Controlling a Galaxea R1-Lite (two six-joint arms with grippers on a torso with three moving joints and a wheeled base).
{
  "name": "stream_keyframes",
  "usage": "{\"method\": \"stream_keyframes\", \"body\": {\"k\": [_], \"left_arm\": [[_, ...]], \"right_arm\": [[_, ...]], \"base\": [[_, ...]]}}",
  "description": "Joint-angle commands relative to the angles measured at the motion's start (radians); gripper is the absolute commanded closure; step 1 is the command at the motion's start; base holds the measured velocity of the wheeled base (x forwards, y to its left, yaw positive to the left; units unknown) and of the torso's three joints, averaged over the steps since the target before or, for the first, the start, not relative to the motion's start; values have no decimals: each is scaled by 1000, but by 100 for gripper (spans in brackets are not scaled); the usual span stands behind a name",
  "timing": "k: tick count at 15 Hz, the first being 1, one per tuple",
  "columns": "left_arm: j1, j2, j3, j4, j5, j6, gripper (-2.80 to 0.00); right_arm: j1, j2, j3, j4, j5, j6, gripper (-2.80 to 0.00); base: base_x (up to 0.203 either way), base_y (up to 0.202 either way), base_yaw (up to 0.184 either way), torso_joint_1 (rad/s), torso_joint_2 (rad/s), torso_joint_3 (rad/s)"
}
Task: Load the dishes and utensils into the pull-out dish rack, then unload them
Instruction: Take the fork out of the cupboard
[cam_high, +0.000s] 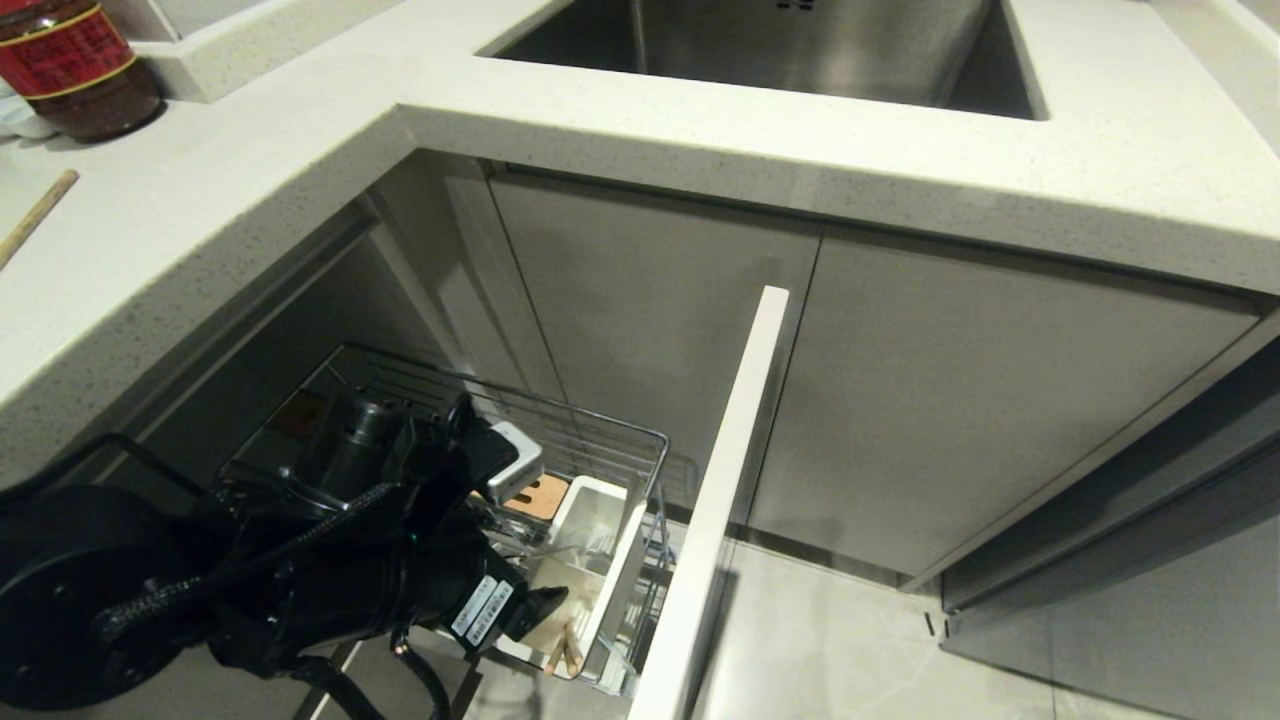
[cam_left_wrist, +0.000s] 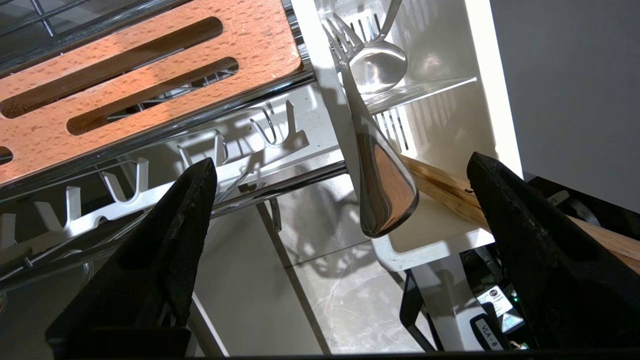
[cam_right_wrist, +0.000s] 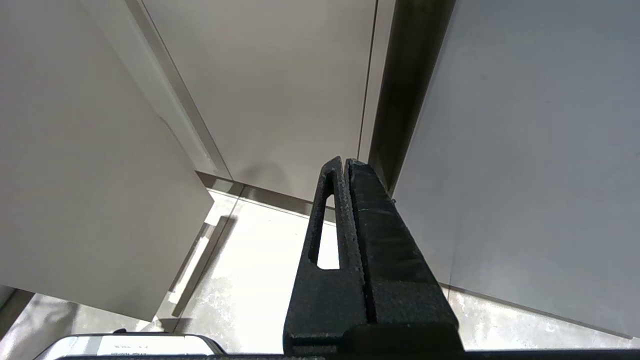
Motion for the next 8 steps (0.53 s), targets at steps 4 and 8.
{"method": "stream_keyframes", "body": {"k": [4, 8], "left_arm": [[-1, 0, 5, -19, -20, 1, -280], [-3, 5, 2, -27, -20, -1, 0]], "right_arm": [[0, 1, 26, -1, 0, 0, 0], [0, 1, 26, -1, 0, 0, 0]], "base": [[0, 0, 0, 0, 0, 0], [0, 0, 0, 0, 0, 0]]}}
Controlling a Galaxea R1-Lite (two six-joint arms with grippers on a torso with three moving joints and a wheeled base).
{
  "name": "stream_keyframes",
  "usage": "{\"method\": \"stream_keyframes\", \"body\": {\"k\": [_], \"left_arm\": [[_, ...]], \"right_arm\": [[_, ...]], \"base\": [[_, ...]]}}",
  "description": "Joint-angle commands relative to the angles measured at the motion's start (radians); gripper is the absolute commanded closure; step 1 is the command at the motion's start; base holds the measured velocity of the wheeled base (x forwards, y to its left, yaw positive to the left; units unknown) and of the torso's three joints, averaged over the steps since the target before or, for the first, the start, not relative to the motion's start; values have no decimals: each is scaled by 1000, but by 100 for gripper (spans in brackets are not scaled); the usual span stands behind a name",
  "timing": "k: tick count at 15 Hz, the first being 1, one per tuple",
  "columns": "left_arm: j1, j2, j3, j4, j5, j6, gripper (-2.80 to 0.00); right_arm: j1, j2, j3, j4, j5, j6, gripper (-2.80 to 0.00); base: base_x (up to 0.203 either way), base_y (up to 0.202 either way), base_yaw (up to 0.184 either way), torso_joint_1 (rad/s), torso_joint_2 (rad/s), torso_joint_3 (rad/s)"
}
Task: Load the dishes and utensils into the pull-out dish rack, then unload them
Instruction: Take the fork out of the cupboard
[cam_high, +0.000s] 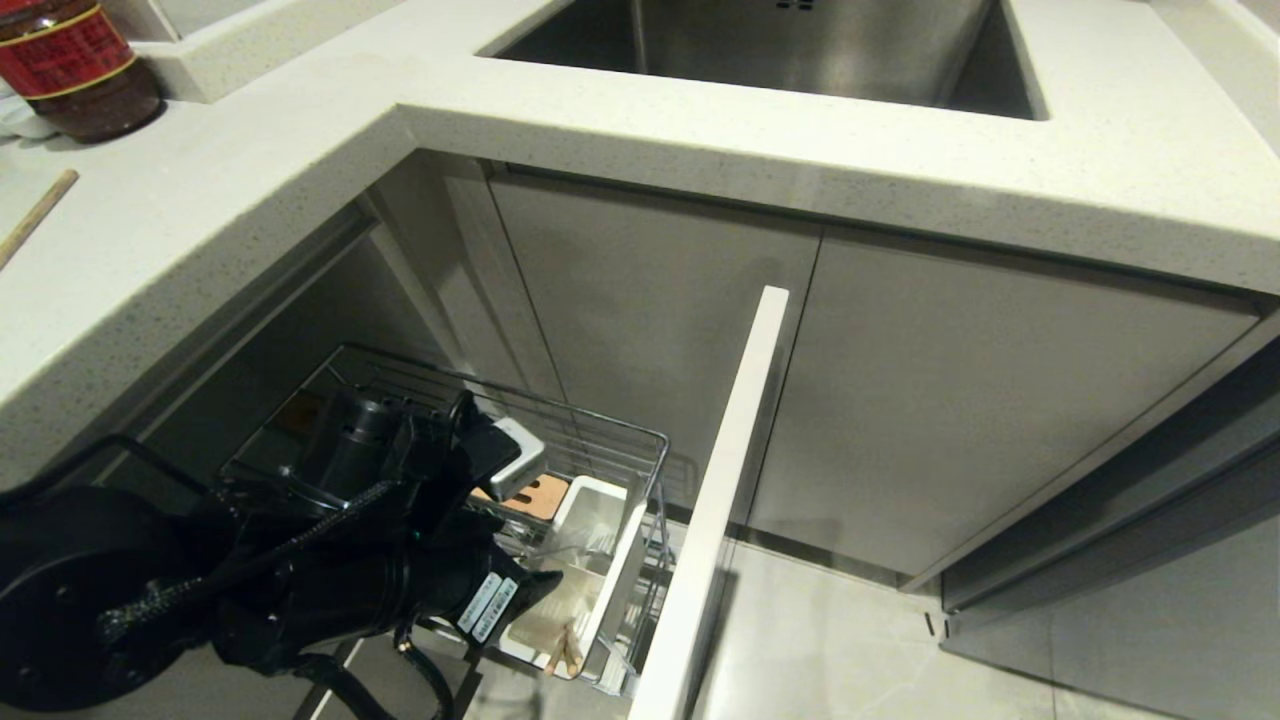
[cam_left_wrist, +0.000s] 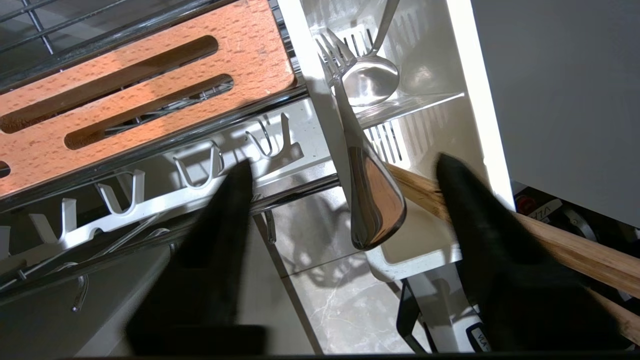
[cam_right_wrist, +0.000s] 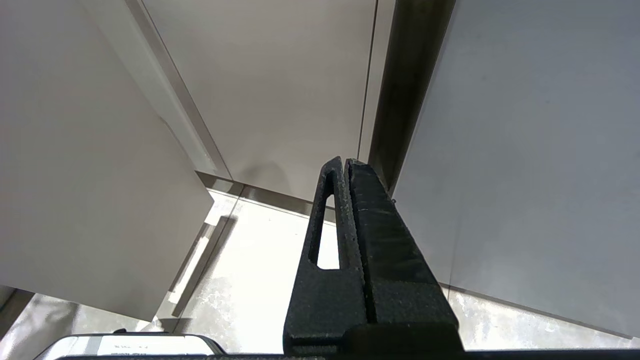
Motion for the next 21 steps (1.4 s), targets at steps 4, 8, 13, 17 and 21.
{"method": "stream_keyframes", "body": {"k": [4, 8, 13, 17, 21], "left_arm": [[-2, 3, 0, -10, 0, 1, 0], [-3, -4, 0, -18, -35, -3, 0], [-7, -32, -34, -9, -36, -37, 0], [-12, -125, -140, 84, -21, -148, 0], [-26, -204, -271, 274, -23, -243, 0]], "right_arm": [[0, 1, 26, -1, 0, 0, 0], [0, 1, 26, -1, 0, 0, 0], [0, 1, 26, -1, 0, 0, 0], [0, 1, 26, -1, 0, 0, 0], [0, 1, 26, -1, 0, 0, 0]], "base": [[0, 0, 0, 0, 0, 0], [0, 0, 0, 0, 0, 0], [0, 0, 0, 0, 0, 0], [0, 0, 0, 0, 0, 0], [0, 0, 0, 0, 0, 0]]}}
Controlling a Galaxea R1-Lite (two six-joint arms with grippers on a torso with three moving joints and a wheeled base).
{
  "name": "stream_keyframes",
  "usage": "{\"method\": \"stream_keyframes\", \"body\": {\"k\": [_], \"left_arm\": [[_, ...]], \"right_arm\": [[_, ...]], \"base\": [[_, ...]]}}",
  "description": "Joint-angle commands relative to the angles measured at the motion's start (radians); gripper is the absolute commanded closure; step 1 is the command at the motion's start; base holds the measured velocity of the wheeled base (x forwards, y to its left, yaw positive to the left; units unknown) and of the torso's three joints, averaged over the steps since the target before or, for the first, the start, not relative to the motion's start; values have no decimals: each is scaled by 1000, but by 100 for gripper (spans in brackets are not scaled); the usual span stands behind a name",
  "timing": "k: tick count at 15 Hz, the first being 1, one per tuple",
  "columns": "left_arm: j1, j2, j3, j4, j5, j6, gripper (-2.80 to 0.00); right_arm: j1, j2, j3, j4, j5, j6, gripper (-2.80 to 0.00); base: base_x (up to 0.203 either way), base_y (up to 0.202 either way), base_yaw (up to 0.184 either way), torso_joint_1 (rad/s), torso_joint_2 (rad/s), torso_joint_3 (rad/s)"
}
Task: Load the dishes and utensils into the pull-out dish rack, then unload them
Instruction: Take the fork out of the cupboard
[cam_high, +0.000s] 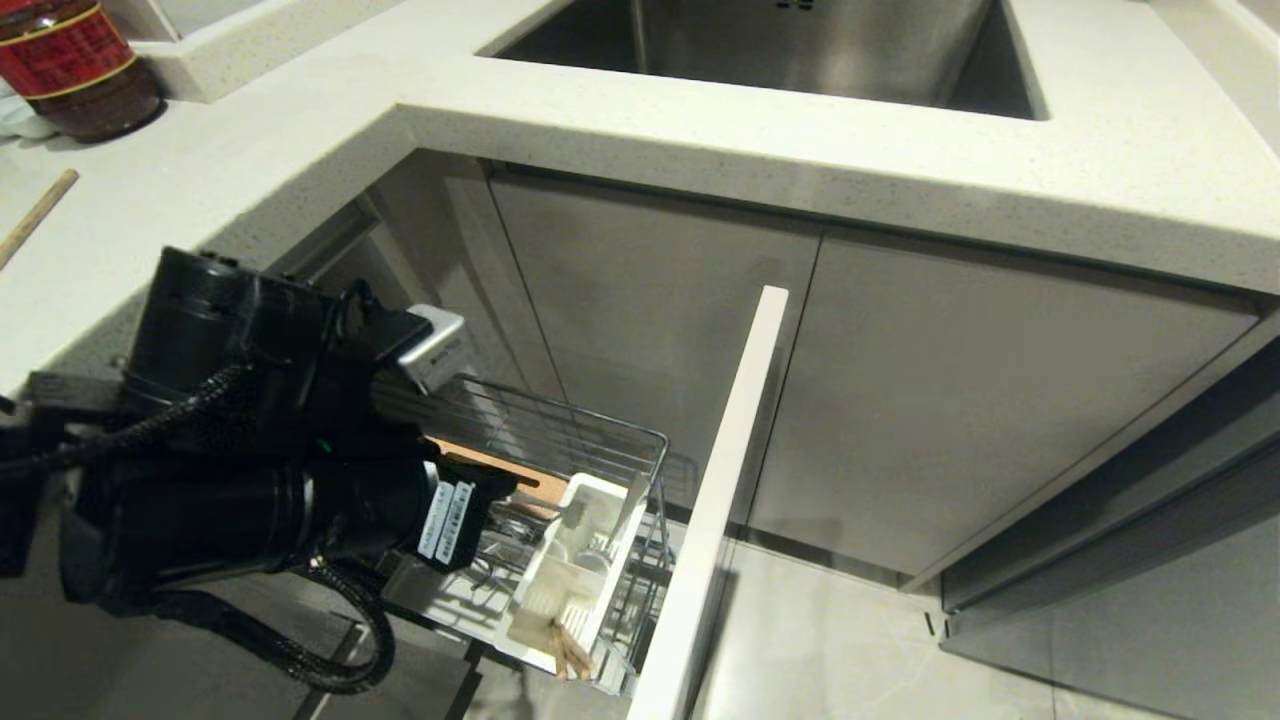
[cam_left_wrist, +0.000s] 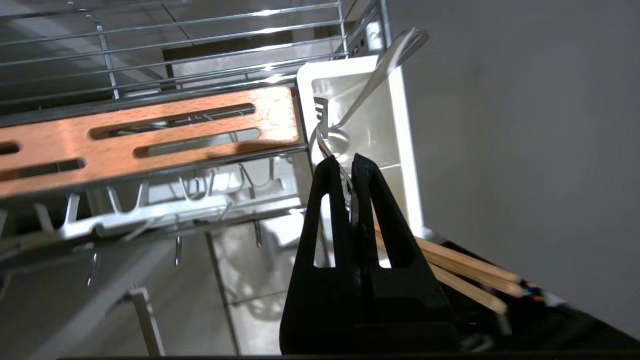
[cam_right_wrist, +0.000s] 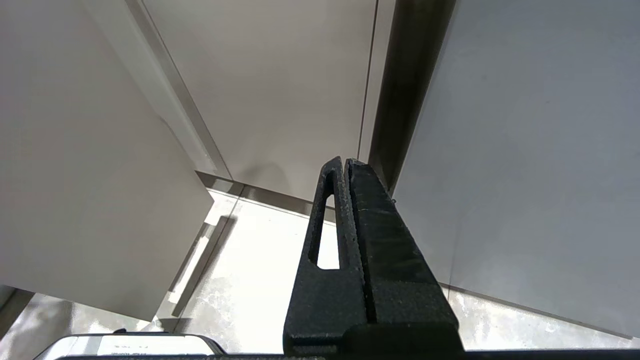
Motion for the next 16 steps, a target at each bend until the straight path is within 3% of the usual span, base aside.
{"method": "stream_keyframes", "body": {"k": [1, 6, 11, 16], "left_arm": [[-8, -64, -78, 63, 1, -43, 0], [-53, -137, -188, 162, -1, -145, 0], [-70, -215, -280, 172, -5, -238, 0], [-53, -331, -358, 166, 20, -257, 0]], "right_arm": [[0, 1, 26, -1, 0, 0, 0], [0, 1, 26, -1, 0, 1, 0], [0, 1, 26, -1, 0, 0, 0], [0, 1, 26, -1, 0, 0, 0]], "base": [[0, 0, 0, 0, 0, 0], [0, 0, 0, 0, 0, 0], [0, 0, 0, 0, 0, 0], [0, 0, 0, 0, 0, 0]]}}
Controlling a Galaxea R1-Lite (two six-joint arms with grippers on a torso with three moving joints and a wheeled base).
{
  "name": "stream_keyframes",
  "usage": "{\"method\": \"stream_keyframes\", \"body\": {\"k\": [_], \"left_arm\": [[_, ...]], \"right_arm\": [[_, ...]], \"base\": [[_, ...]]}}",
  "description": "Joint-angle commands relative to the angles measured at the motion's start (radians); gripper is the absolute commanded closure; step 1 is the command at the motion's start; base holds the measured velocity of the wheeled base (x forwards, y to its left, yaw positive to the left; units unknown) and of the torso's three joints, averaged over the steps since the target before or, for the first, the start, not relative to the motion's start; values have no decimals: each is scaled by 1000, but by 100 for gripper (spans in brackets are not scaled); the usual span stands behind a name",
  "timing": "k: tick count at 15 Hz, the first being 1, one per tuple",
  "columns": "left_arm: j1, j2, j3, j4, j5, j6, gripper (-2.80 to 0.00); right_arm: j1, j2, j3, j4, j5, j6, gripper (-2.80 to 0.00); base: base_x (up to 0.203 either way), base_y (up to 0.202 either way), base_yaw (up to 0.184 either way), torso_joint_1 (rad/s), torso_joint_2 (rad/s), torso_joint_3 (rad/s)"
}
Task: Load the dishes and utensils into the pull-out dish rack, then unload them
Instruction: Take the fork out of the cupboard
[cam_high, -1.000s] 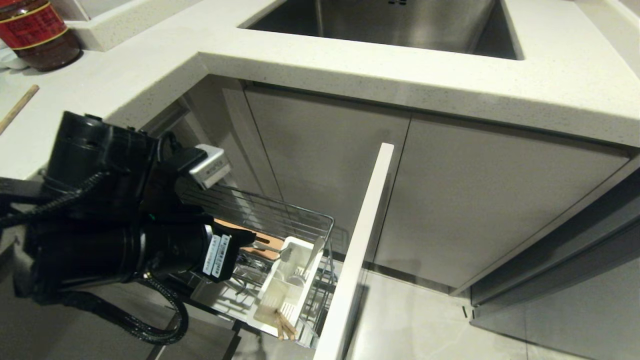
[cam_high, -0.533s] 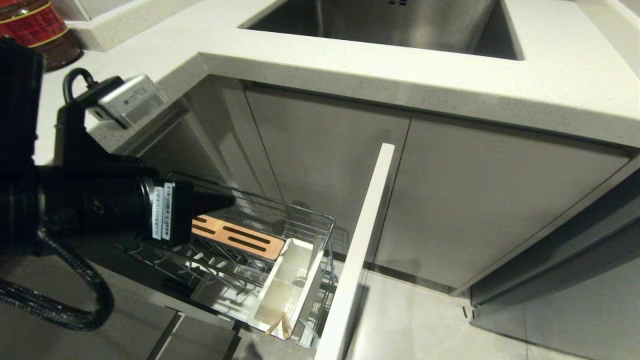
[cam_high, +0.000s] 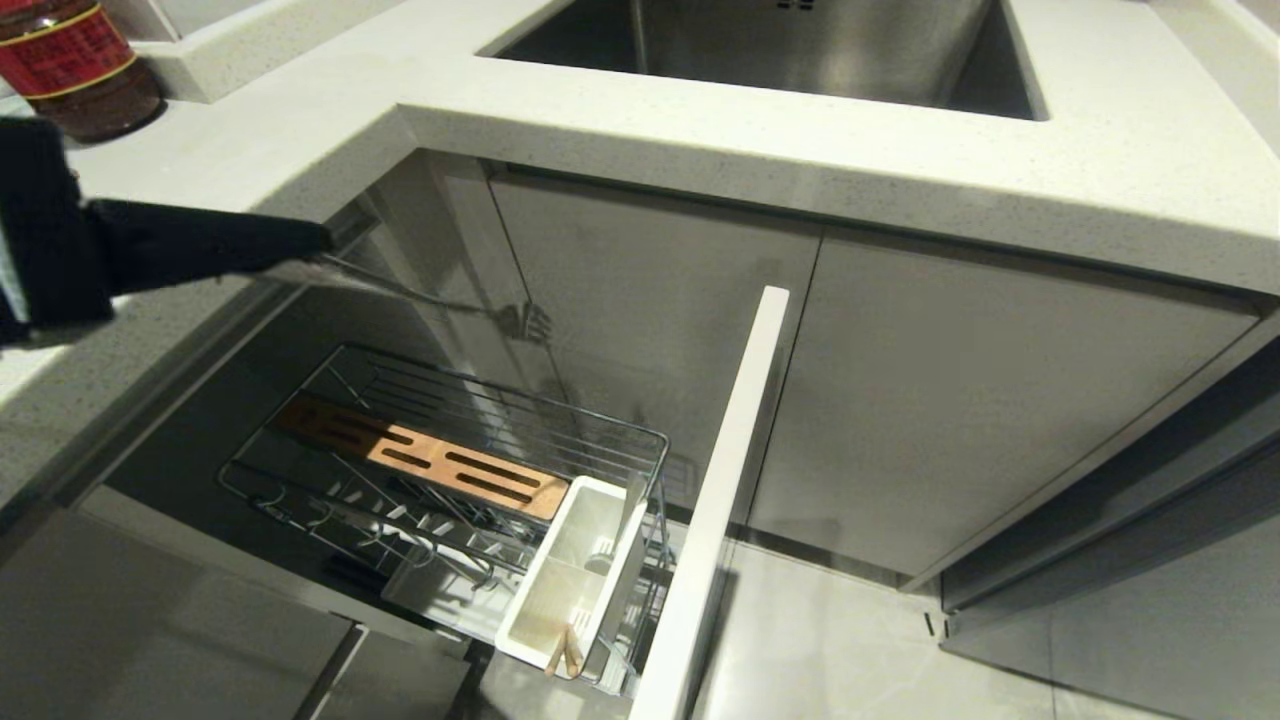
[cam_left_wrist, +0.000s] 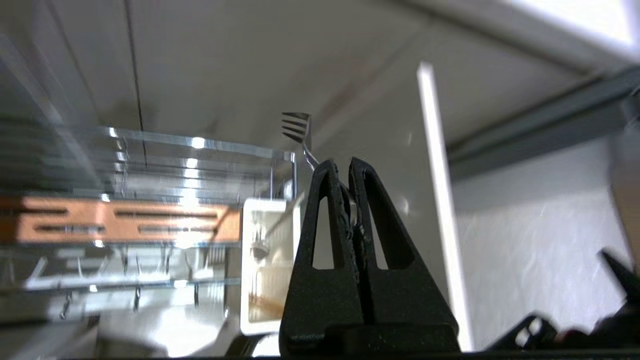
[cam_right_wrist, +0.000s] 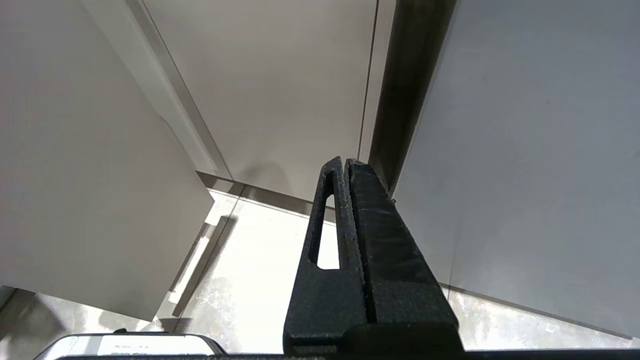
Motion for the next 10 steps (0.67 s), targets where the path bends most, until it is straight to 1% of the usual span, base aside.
{"method": "stream_keyframes", "body": {"k": [1, 3, 5, 8, 10], "left_arm": [[23, -77, -42, -1, 22, 0, 0], [77, -124, -89, -2, 57, 3, 0], [171, -160, -138, -3, 67, 5, 0], [338, -199, -194, -5, 69, 6, 0], [479, -212, -208, -22, 70, 15, 0]], "right_arm": [[0, 1, 26, -1, 0, 0, 0], [0, 1, 27, -1, 0, 0, 0], [0, 1, 26, -1, 0, 0, 0], [0, 1, 26, -1, 0, 0, 0], [0, 1, 26, 0, 0, 0, 0]], "base": [[0, 0, 0, 0, 0, 0], [0, 0, 0, 0, 0, 0], [0, 0, 0, 0, 0, 0], [0, 0, 0, 0, 0, 0], [0, 0, 0, 0, 0, 0]]}}
